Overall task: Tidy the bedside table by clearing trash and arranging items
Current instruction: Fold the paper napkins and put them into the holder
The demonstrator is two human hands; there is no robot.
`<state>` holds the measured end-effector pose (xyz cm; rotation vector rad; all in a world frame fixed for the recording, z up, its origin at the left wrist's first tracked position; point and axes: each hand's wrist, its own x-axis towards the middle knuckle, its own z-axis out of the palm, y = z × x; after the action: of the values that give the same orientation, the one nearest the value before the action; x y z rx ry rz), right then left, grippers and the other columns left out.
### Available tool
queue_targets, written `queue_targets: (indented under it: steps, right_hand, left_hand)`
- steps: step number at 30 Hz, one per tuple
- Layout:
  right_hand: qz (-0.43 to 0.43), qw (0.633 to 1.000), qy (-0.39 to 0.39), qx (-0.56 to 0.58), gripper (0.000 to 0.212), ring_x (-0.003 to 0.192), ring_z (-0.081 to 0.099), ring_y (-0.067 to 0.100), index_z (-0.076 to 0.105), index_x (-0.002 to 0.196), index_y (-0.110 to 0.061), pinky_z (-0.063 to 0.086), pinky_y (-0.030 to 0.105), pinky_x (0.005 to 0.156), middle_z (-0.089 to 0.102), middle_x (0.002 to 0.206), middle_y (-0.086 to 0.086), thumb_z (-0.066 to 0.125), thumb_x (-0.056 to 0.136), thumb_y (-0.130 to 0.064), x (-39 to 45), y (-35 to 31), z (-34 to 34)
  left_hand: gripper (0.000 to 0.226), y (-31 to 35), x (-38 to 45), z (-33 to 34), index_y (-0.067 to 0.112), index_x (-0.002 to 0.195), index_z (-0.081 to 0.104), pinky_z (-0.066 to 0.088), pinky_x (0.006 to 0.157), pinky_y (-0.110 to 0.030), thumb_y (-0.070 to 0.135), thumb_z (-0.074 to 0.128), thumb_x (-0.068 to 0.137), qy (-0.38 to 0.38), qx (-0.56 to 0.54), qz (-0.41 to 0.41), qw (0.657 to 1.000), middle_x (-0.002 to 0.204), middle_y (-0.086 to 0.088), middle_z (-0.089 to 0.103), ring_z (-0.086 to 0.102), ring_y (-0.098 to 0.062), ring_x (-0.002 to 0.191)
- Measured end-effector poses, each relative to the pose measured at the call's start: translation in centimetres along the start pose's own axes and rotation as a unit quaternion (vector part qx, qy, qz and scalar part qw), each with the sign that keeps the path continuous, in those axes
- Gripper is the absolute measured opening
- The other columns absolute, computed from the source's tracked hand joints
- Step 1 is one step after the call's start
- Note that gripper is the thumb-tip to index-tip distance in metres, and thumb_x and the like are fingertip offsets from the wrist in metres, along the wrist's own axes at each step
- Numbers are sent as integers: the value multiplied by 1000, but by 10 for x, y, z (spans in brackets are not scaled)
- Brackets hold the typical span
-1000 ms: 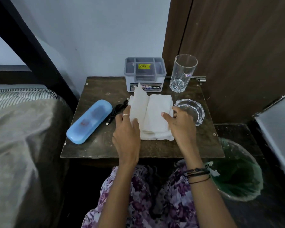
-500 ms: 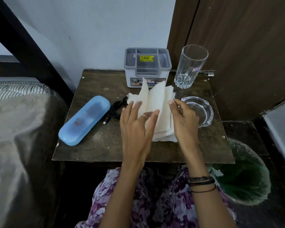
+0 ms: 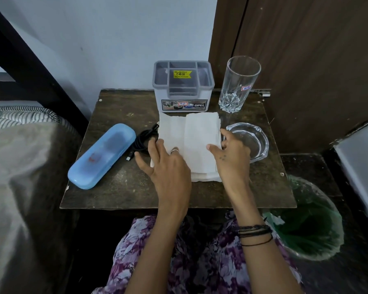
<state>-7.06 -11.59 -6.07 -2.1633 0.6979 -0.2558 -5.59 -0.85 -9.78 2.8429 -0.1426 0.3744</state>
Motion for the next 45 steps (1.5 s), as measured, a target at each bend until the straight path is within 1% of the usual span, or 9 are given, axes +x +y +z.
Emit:
queue_targets:
  steps: [4,7,12,16,21,24,33,38,45]
  right_hand:
    - [-6,1000,-11,-21,47,102,63,27,46,135,-8,46,27,80,68,110,14,60,90,-16,0,0,-1]
    - [-16,999,-22,-19,36,91,65,26,55,125,-9,40,22,67,71,98,9,60,90,-15,-1,1,-2]
    - [-26,999,-23,-22,32,87,66,27,58,118,-10,47,29,65,71,97,9,60,89,-23,0,3,-5]
    - [-16,1000,-10,-6,51,101,64,29,48,133,-8,53,40,85,67,114,16,61,89,-30,-3,-2,-5]
    - [-2,1000,-11,1,51,103,63,26,46,136,-10,48,32,86,66,116,13,62,88,-20,-2,-3,-5]
    - [-2,1000,-10,8,50,103,63,25,46,136,-9,47,29,85,66,117,13,62,89,-17,-2,-2,-6]
    - [-27,999,9,-19,47,102,64,26,47,135,-9,48,31,85,68,111,13,58,91,-22,-2,1,-3]
    - [-30,999,27,-8,47,79,56,20,55,128,-9,42,27,66,64,85,10,40,97,-41,-1,6,3]
    - [-31,999,8,-34,33,78,61,25,61,115,-8,36,26,64,70,92,11,46,97,-30,0,9,4]
  left_hand:
    - [21,18,9,-2,14,57,62,20,76,-39,11,59,78,-5,51,5,999,84,-6,57,34,-23,90]
    - [21,20,17,1,5,84,65,26,75,-36,19,51,91,-52,-126,-1,991,87,-8,59,48,-28,89]
    - [5,16,24,-9,16,98,44,39,61,-20,15,47,94,-184,-452,-126,864,79,16,50,52,-6,74]
    - [13,7,29,-9,13,105,48,46,58,-12,13,52,92,-220,-568,-224,761,95,0,61,59,-8,82]
    - [28,0,18,-12,9,116,55,41,84,-28,19,57,90,-58,-254,-63,963,117,-5,55,47,-25,109]
    - [48,-4,19,-18,13,131,45,30,94,-42,23,60,87,27,-135,-86,987,133,-9,46,38,-30,121]
    - [25,-3,20,-26,17,112,59,18,94,-24,29,50,93,32,-257,-40,965,101,2,66,52,-14,102]
    - [47,8,14,-23,14,88,72,28,78,6,40,35,97,-92,-464,-97,875,108,7,58,50,4,94]
    - [25,9,25,-11,16,115,46,52,71,-18,10,53,91,-190,-581,-225,759,101,-2,58,58,-15,88]
